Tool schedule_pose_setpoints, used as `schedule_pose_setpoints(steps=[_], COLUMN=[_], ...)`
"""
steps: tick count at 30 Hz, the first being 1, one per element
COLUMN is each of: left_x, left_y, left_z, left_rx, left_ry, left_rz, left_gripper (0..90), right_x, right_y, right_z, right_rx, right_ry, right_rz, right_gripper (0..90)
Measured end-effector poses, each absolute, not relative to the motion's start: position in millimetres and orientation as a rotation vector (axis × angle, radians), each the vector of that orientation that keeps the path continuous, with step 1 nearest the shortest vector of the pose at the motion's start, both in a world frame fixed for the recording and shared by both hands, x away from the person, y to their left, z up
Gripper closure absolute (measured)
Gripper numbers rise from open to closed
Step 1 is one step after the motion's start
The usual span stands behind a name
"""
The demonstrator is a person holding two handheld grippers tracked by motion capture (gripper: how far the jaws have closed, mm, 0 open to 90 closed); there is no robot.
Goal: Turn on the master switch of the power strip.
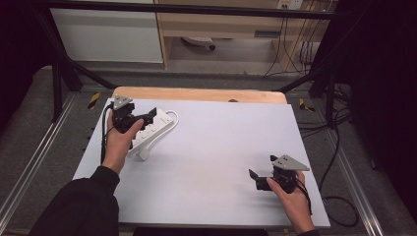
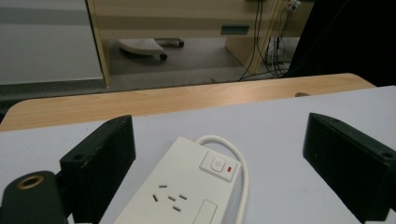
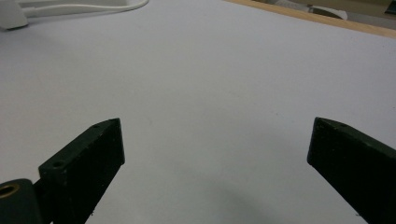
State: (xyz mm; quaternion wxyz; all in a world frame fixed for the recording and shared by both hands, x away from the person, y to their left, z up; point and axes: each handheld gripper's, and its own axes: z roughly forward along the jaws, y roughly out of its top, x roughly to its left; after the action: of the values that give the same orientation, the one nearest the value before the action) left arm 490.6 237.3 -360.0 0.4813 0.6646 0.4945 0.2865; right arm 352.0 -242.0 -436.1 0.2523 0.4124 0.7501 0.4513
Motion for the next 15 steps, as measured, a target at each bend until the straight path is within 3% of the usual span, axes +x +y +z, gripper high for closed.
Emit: schedule_pose_setpoints(steps=[11,15], left_x=[516.0,522.2], left_y=[231.3,232.4], left_z=[-375.1,-381.0], left_rx=[1.626,1.607], left_ry=[1.255,1.288], left_rz=[0.714,0.657], left_gripper=[10.4,10.7], right_x=[351.7,351.9], right_y=[-242.7,-243.2], right_z=[-435.5,-435.5], right_rx=[1.125,1.12], right_ry=[2.036,2.036], right_rz=[1.235,1.234], right_gripper=[4.3,4.3])
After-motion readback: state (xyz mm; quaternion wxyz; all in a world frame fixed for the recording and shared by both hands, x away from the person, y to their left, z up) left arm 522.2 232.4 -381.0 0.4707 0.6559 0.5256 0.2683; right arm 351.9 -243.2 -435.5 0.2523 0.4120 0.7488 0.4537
